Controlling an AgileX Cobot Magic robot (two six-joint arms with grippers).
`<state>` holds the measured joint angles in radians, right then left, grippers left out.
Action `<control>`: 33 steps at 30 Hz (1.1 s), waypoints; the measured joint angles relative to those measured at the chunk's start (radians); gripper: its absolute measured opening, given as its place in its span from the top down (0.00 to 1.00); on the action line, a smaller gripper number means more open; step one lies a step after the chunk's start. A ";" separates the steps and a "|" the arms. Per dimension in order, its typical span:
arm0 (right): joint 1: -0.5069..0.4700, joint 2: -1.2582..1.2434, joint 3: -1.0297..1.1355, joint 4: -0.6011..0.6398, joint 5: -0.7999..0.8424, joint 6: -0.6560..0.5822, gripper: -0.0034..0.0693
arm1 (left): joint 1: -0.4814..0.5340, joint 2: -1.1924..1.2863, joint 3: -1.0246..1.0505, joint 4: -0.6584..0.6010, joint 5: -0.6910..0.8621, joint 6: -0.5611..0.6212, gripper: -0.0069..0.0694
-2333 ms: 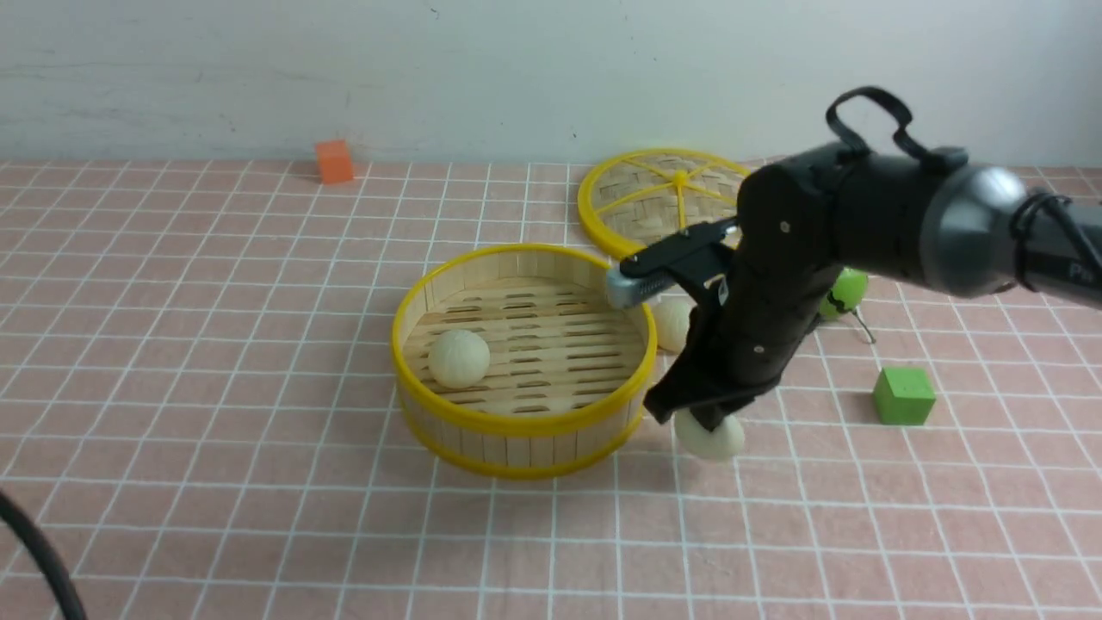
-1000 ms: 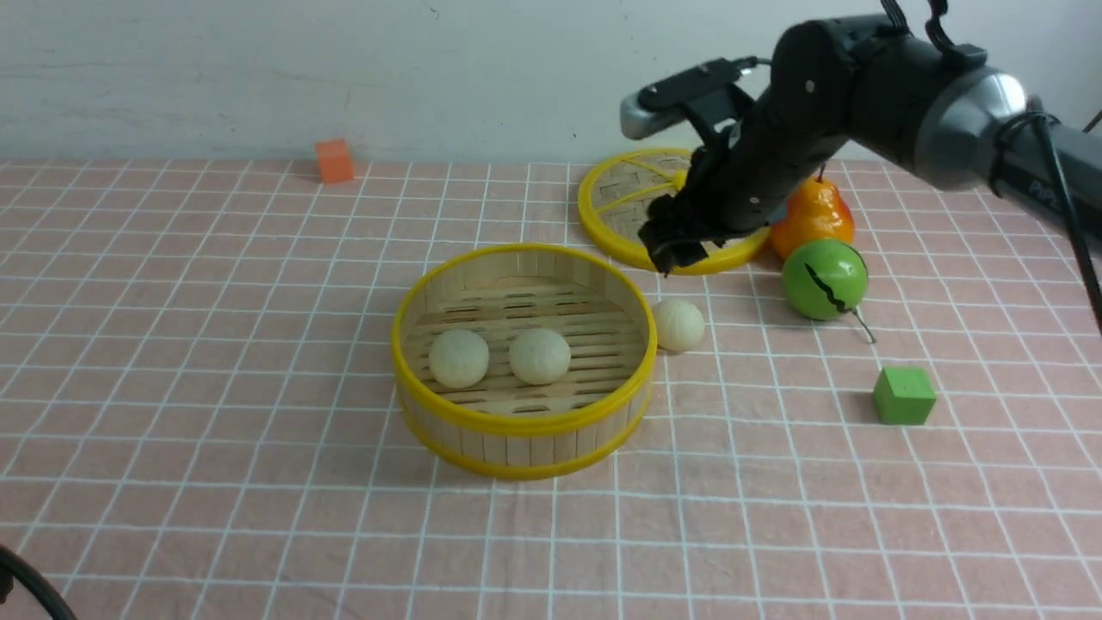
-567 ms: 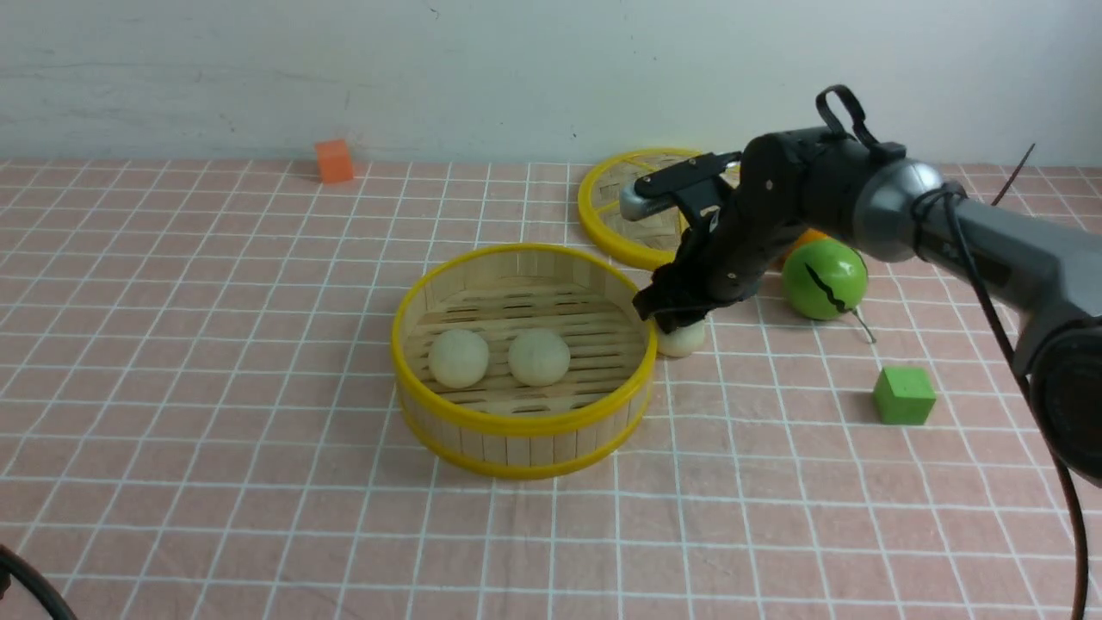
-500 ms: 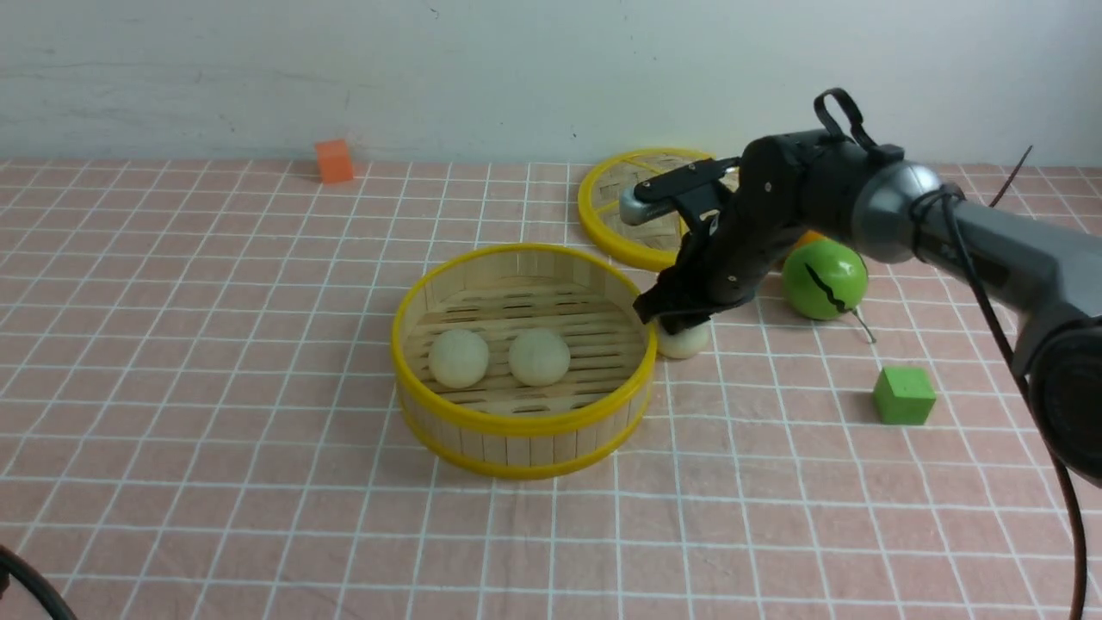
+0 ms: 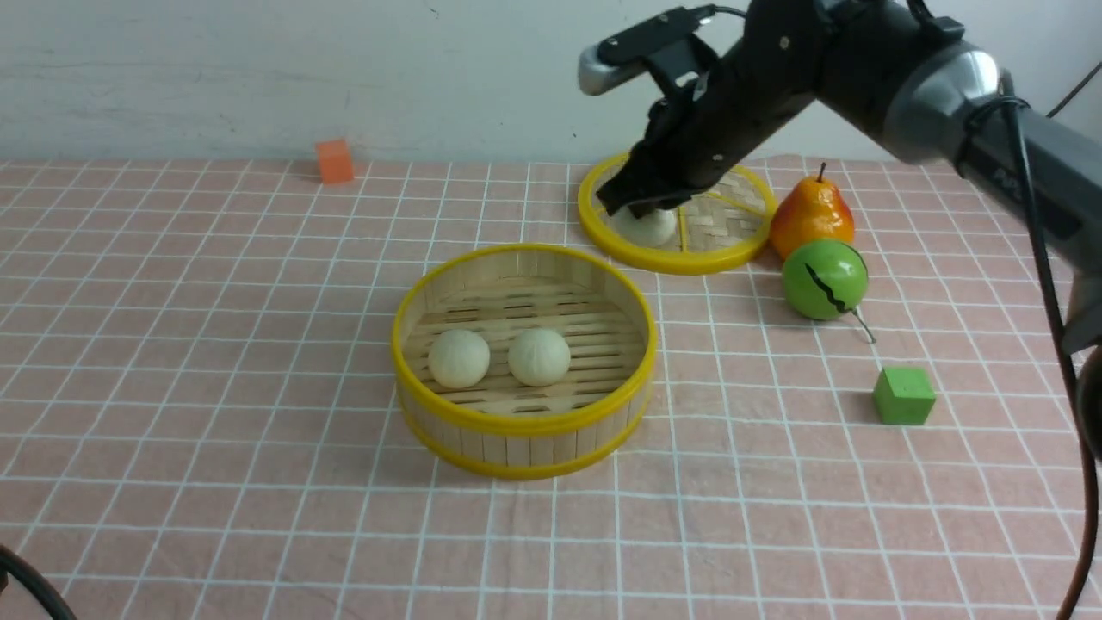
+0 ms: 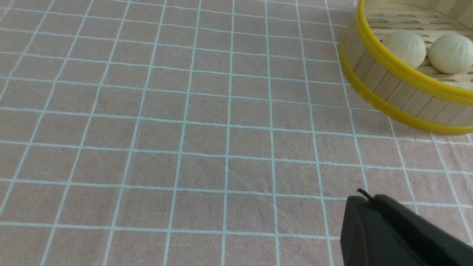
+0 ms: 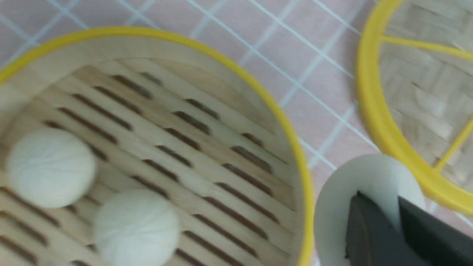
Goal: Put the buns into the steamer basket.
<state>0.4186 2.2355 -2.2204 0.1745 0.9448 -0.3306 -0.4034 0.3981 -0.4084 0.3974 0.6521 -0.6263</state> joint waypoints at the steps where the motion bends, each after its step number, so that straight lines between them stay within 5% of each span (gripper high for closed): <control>1: 0.022 0.008 0.000 0.002 0.013 -0.016 0.93 | 0.000 0.000 0.000 0.000 0.000 0.000 0.92; 12: 0.078 0.153 0.001 -0.088 0.019 -0.054 0.91 | 0.000 0.000 0.000 0.000 0.005 0.000 0.91; 24: 0.081 0.145 -0.054 -0.087 0.048 0.036 0.32 | 0.000 0.000 0.000 -0.002 0.005 0.000 0.90; 33: 0.081 0.032 -0.076 -0.080 0.132 0.039 0.27 | 0.000 0.000 0.000 -0.002 0.002 0.000 0.90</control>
<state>0.4991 2.2675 -2.2963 0.0945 1.0770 -0.2918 -0.4034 0.3981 -0.4084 0.3958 0.6542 -0.6263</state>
